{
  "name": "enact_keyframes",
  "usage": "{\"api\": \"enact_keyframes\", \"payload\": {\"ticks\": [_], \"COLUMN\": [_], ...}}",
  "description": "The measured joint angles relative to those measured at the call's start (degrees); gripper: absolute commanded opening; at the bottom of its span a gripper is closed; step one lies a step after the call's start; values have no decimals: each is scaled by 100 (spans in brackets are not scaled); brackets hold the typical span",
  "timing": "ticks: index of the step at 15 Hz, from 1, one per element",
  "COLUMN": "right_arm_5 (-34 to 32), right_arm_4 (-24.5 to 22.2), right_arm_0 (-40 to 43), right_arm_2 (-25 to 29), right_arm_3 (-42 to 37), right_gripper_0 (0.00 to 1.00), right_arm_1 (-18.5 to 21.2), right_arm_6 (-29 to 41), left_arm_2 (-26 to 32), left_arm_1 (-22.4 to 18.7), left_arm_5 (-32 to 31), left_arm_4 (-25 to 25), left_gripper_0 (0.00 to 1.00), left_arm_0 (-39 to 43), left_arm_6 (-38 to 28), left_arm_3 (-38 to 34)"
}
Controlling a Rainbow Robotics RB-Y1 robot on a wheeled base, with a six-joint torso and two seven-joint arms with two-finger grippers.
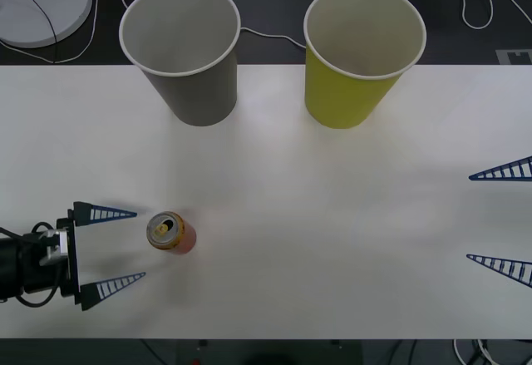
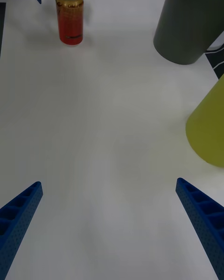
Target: Put the can into the green bin and the plastic bottle into the gray bin
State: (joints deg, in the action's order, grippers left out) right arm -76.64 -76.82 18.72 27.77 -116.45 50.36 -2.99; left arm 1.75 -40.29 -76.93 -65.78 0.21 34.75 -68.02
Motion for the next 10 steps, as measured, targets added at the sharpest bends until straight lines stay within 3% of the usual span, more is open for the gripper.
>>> {"api": "enact_keyframes", "payload": {"ticks": [10], "right_arm_5": [0], "right_arm_4": [0], "right_arm_0": [0], "right_arm_2": [0], "right_arm_3": [0], "right_gripper_0": [100], "right_arm_1": [0], "right_arm_6": [0], "left_arm_2": [-6], "left_arm_1": [549], "left_arm_5": [175], "left_arm_4": [263], "left_gripper_0": [100], "left_arm_0": [-77], "left_arm_6": [265], "left_arm_3": [185]}}
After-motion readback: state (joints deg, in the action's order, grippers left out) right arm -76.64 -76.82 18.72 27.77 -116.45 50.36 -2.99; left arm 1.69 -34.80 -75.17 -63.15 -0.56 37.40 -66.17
